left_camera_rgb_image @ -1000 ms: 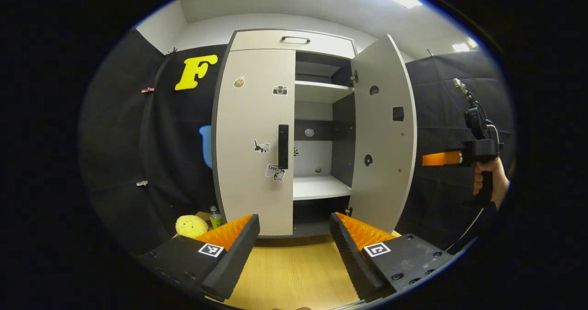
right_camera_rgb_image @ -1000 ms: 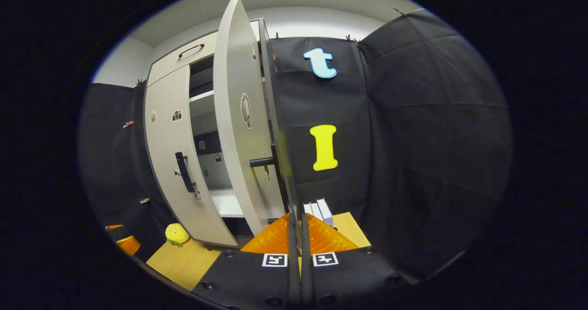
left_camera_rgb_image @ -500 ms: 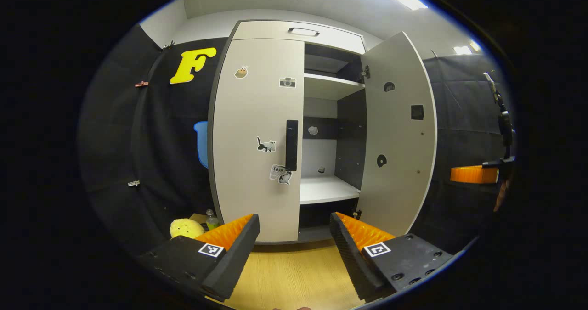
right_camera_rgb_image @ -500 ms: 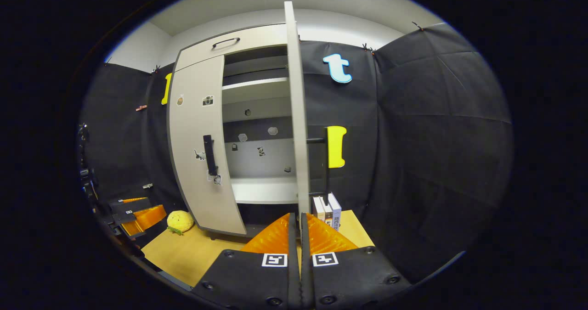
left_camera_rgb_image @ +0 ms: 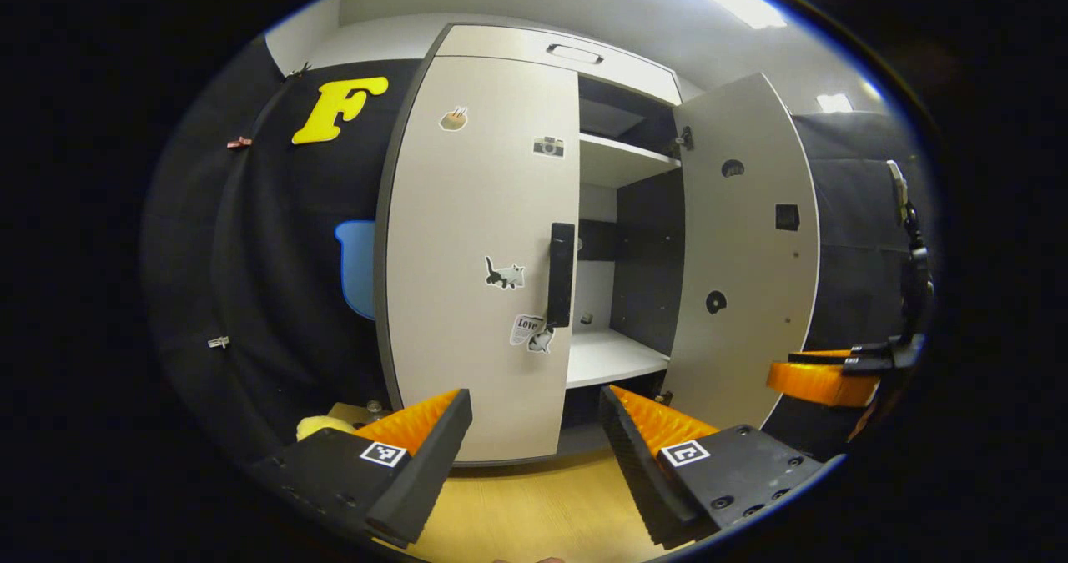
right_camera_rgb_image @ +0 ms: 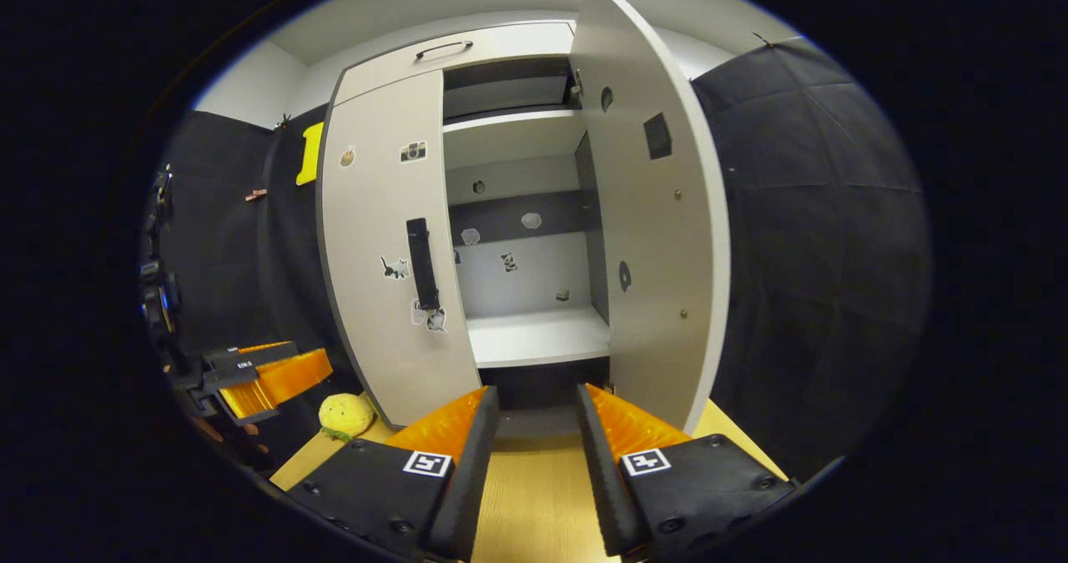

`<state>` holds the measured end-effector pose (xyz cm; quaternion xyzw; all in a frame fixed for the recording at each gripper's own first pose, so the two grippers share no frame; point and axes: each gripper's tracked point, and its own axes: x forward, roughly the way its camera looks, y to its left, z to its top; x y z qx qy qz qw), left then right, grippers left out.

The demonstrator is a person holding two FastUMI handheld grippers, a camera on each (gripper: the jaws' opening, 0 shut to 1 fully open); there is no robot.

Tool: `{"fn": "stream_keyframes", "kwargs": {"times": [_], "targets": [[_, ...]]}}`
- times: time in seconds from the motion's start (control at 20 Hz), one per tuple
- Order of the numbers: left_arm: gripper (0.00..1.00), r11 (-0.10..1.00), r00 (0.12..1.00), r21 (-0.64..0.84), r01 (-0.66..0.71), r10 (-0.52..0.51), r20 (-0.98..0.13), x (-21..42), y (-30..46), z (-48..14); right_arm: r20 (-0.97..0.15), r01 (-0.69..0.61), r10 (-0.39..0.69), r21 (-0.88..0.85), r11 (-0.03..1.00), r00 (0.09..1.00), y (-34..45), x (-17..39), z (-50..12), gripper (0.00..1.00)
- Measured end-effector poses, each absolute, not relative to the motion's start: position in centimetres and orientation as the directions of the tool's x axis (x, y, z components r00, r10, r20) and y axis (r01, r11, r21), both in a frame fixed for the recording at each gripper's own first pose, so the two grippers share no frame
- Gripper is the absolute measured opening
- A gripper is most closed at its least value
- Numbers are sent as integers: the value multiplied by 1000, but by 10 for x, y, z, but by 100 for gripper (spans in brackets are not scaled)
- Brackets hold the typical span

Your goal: Open the right door of the double-door shoe cabinet with the right hand, and open the left door with the left hand.

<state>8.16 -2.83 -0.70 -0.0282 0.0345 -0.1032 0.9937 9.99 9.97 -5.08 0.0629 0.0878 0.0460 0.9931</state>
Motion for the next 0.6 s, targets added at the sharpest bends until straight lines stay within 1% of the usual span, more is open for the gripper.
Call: {"fn": "stream_keyframes", "kwargs": {"times": [0.1, 0.15, 0.35, 0.4, 0.5, 0.6], "targets": [[95, 974, 975, -70, 215, -218, -38, 93, -21, 4, -179, -58, 83, 143, 988, 980, 108, 106, -60, 79], [95, 974, 976, -68, 216, -218, -27, 99, -18, 11, -180, -50, 74, 136, 989, 981, 109, 108, -62, 94], [95, 979, 980, -50, 196, -197, -13, 129, -16, 32, -165, -54, 65, 66, 996, 984, 117, 116, -71, 100], [94, 980, 981, -52, 194, -195, -14, 138, -20, 36, -160, -57, 65, 53, 997, 985, 118, 117, -73, 100], [95, 980, 981, -66, 190, -192, -27, 158, -31, 42, -169, -60, 69, 55, 997, 983, 118, 118, -80, 100], [95, 980, 982, -72, 185, -187, -22, 178, -43, 46, -184, -87, 100, 78, 993, 978, 120, 115, -89, 100]]}}
